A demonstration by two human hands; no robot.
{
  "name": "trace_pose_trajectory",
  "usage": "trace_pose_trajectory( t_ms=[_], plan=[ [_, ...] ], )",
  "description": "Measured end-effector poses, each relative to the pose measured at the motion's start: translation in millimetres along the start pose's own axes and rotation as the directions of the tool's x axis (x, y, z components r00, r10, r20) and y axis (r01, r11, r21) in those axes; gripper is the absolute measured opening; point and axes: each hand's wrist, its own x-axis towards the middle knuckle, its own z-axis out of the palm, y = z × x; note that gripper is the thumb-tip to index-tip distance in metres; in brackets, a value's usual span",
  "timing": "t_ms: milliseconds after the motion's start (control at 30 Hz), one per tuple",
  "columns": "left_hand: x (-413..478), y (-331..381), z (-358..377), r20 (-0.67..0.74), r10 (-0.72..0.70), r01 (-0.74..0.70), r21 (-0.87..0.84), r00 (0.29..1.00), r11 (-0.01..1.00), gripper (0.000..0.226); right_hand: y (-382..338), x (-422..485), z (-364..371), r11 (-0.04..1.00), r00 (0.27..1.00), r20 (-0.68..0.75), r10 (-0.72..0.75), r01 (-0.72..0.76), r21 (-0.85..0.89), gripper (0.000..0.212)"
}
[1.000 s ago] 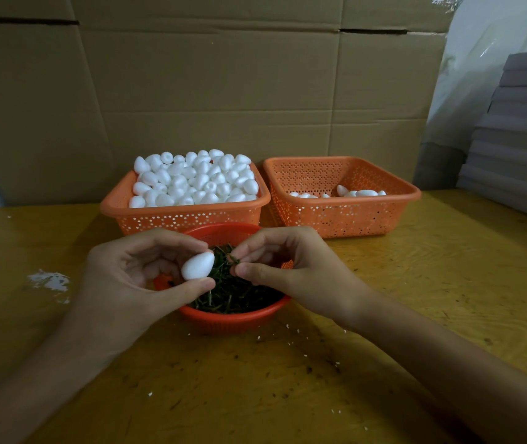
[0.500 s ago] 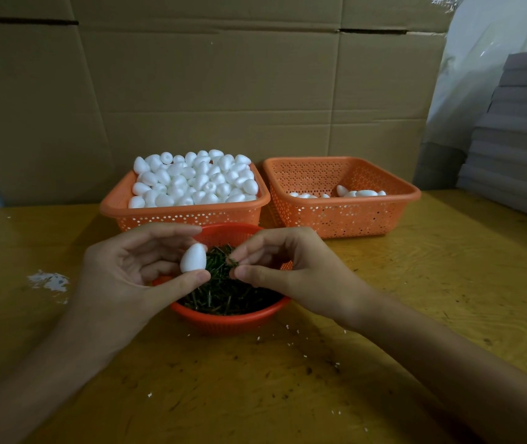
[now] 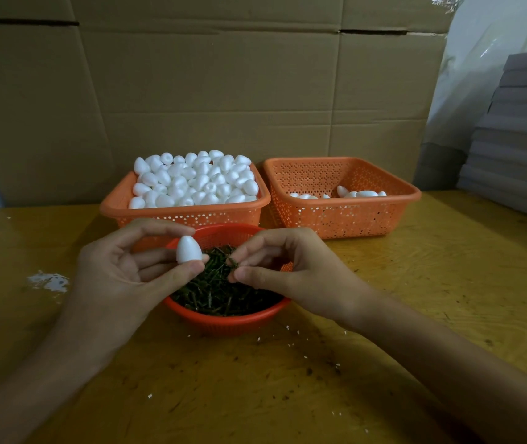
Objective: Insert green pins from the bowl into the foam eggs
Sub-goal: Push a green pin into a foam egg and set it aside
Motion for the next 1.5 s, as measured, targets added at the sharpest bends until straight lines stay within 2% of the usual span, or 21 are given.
trace_pose_trajectory(
  t_ms=[200,433,767,967,1233,1433,1500],
  plan=[
    [2.1,-1.6,-0.8,-0.015,0.010,-0.011,-0.028,1.000,1.000,0.040,-2.6,-0.3,2.3,0.998,1.000,0.004,-0.010,0.009,0.063,0.016],
    [1.0,-1.6,1.8,0.025,0.053,-0.052,-0.049,0.998,0.997,0.037,-3.1,-0.2,6.6,0.990,0.995,-0.097,-0.026,0.039,0.135,0.021],
    [1.1,2.8,2.0,0.000,0.022,-0.022,-0.074,1.000,0.997,0.031,-1.8,-0.7,3.4,0.999,0.997,-0.069,-0.034,0.036,0.028,0.012],
    [1.2,3.6,0.5,0.013,-0.007,0.008,-0.062,1.000,0.998,0.032,-4.0,-1.7,4.0,0.997,0.998,-0.059,-0.028,0.032,0.065,0.013],
    [1.4,5.4,1.1,0.040,0.028,-0.026,-0.051,0.999,0.998,0.031,-2.1,-1.8,7.0,0.993,0.996,-0.081,-0.028,0.038,0.116,0.018],
    [-0.2,4.7,3.8,0.079,0.058,-0.058,0.000,0.995,0.998,0.030,0.5,-2.4,7.9,0.996,0.995,-0.090,-0.052,0.058,0.062,0.024],
    [-0.6,4.6,4.2,0.082,0.069,-0.073,0.046,0.994,0.996,0.037,0.4,-3.0,8.6,0.997,0.995,-0.087,-0.053,0.056,0.043,0.024]
  ],
)
